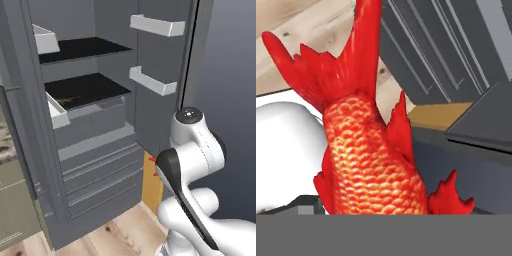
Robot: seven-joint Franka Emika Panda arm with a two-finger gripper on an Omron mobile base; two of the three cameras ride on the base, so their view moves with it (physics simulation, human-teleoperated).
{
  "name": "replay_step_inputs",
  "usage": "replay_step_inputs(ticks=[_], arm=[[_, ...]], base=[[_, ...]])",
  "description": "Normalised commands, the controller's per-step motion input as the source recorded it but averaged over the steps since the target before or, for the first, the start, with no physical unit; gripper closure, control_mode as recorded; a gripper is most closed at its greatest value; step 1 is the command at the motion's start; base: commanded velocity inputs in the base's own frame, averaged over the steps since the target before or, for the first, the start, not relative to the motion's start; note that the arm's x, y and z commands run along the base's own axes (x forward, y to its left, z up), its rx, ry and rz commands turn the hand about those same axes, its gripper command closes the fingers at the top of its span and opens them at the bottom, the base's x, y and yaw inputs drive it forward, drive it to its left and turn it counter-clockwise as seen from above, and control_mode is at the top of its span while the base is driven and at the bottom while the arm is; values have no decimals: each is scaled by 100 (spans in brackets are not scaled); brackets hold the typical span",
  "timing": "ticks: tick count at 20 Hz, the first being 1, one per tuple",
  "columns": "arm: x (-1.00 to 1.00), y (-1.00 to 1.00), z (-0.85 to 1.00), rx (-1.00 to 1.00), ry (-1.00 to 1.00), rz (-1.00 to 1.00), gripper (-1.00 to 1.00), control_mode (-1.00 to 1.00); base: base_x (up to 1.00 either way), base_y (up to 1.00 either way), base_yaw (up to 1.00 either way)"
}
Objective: Place the fish on the counter behind the older fish on the same shelf of the fridge to maintain FIFO order. Close the fridge door when finished.
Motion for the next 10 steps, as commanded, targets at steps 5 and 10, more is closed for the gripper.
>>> replay_step_inputs(ticks=[5, 10], arm=[[0, 0, 0, 0, 0, 0, 100, 100], [0, 0, 0, 0, 0, 0, 100, 100]], base=[[74, -9, 49], [68, -20, 44]])
